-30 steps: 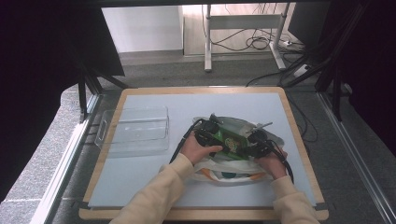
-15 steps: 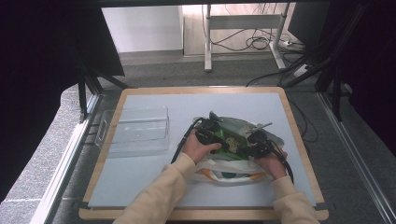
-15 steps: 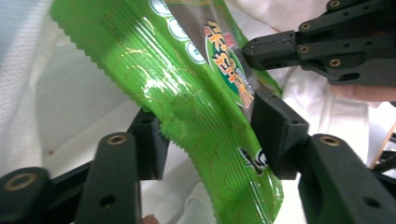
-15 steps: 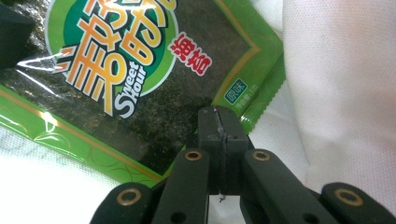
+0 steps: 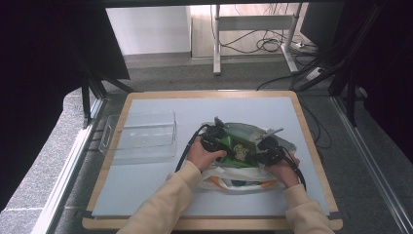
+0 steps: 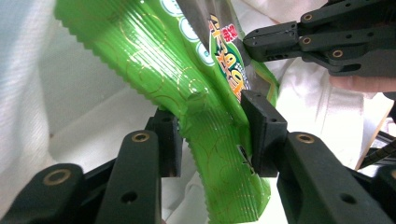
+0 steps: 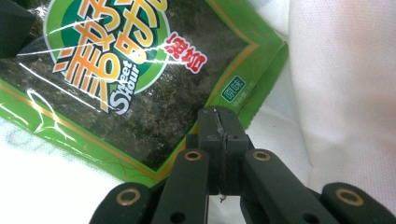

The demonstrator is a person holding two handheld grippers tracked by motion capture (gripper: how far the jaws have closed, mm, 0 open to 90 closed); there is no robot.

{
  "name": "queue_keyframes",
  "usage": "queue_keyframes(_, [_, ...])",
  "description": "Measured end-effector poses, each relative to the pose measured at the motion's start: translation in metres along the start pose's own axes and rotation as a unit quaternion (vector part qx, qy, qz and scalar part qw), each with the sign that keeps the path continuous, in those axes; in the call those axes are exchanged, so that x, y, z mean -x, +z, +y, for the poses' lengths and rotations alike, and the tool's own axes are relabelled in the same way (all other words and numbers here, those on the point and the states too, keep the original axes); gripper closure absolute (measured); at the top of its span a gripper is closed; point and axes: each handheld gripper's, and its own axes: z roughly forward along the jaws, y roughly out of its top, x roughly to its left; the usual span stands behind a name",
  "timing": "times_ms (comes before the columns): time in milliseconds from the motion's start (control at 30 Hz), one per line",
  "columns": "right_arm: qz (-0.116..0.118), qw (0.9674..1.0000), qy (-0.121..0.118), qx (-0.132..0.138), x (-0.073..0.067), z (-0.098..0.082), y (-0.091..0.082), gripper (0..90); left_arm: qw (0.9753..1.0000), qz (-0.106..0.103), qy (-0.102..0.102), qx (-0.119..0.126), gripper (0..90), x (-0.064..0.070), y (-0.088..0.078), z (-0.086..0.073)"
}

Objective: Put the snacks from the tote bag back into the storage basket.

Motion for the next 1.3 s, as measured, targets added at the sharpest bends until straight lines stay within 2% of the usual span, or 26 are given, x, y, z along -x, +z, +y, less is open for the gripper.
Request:
queue_keyframes(133, [0.005, 1.0000, -0.002, 0.004, -0.001, 0.000, -0.002, 88.3, 1.0000, -0.003, -0.004, 0.007, 63.7, -0.002, -0.002, -0.002])
queue_keyframes(300, [0.021, 0.9996, 0.000, 0.019, -0.001, 0.001, -0.010, 80.9, 0.9998, -0.006, -0.005, 0.019, 65.5, -0.003, -0.008, -0.005])
queue_keyframes(467, [0.029, 0.9989, -0.007, 0.036, -0.004, 0.002, -0.018, 75.0, 0.9991, -0.006, -0.004, 0.042, 67.4, -0.004, -0.017, -0.009])
queue_keyframes(500, [0.036, 0.9982, -0.009, 0.047, -0.004, 0.002, -0.023, 73.2, 0.9986, -0.007, -0.002, 0.053, 68.5, -0.004, -0.022, -0.010])
queue_keyframes(533, [0.036, 0.9982, -0.009, 0.047, -0.004, 0.002, -0.023, 73.2, 0.9986, -0.007, -0.002, 0.053, 69.2, -0.004, -0.022, -0.010])
queue_keyframes(567, [0.042, 0.9973, -0.009, 0.059, -0.005, 0.003, -0.029, 71.8, 0.9983, -0.008, 0.000, 0.058, 69.7, -0.005, -0.024, -0.011])
queue_keyframes(700, [0.047, 0.9961, -0.008, 0.075, -0.006, 0.003, -0.038, 70.0, 0.9964, -0.017, 0.004, 0.084, 70.7, -0.005, -0.033, -0.016])
queue_keyframes(767, [0.047, 0.9959, -0.009, 0.077, -0.006, 0.003, -0.039, 69.6, 0.9961, -0.017, 0.006, 0.086, 70.7, -0.005, -0.035, -0.017])
queue_keyframes(833, [0.045, 0.9958, -0.008, 0.080, -0.006, 0.003, -0.042, 67.8, 0.9949, -0.021, 0.012, 0.098, 70.8, -0.005, -0.038, -0.018])
queue_keyframes(1000, [0.045, 0.9953, -0.007, 0.086, -0.005, 0.001, -0.045, 65.9, 0.9938, -0.024, 0.018, 0.107, 70.9, -0.004, -0.044, -0.020])
queue_keyframes(1300, [0.046, 0.9926, -0.007, 0.112, -0.003, -0.003, -0.060, 62.2, 0.9909, -0.019, 0.035, 0.129, 70.9, -0.003, -0.062, -0.024])
